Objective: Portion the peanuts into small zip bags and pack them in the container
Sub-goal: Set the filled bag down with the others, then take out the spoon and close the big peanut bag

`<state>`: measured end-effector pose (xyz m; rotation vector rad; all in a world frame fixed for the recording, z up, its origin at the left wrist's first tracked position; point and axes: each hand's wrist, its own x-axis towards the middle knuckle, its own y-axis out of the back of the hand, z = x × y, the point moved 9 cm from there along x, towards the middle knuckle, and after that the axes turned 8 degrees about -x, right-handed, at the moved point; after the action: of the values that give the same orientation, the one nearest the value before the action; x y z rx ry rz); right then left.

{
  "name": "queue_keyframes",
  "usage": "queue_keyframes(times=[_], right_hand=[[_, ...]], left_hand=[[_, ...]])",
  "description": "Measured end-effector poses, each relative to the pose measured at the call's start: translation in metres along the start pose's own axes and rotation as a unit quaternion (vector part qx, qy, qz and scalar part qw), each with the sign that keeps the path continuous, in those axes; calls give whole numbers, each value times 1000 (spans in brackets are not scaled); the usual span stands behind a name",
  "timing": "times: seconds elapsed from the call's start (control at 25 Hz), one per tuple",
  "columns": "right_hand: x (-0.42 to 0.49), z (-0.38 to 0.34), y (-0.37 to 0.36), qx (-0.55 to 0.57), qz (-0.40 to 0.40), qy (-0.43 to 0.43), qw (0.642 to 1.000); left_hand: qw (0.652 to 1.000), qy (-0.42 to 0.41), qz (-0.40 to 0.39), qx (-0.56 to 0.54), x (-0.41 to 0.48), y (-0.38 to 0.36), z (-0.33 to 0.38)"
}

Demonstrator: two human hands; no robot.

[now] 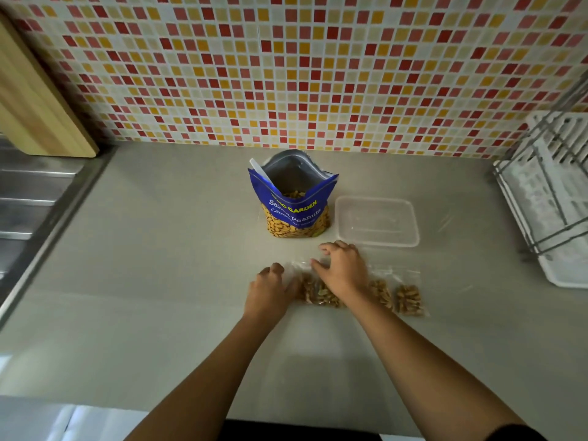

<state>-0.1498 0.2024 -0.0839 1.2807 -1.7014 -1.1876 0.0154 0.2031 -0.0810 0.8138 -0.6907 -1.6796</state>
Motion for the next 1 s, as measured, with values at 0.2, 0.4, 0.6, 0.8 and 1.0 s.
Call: queue_keyframes(times=[0.2,0.4,0.6,0.8,1.0], right_hand=[[-3,-11,110,226,287,26,930],[39,-33,129,136,170,32,975],[56,-41,123,41,94,96,990],[62,-39,122,37,105,87,990],[65,-34,120,67,126,78,987]], left_hand=[[918,-59,284,-271,10,145,45],[970,-14,134,-204,93,151,60],[960,-65,79,-261,86,171,69],[710,-7,132,-691,76,228,5],[879,44,236,-411,71,178,-63]])
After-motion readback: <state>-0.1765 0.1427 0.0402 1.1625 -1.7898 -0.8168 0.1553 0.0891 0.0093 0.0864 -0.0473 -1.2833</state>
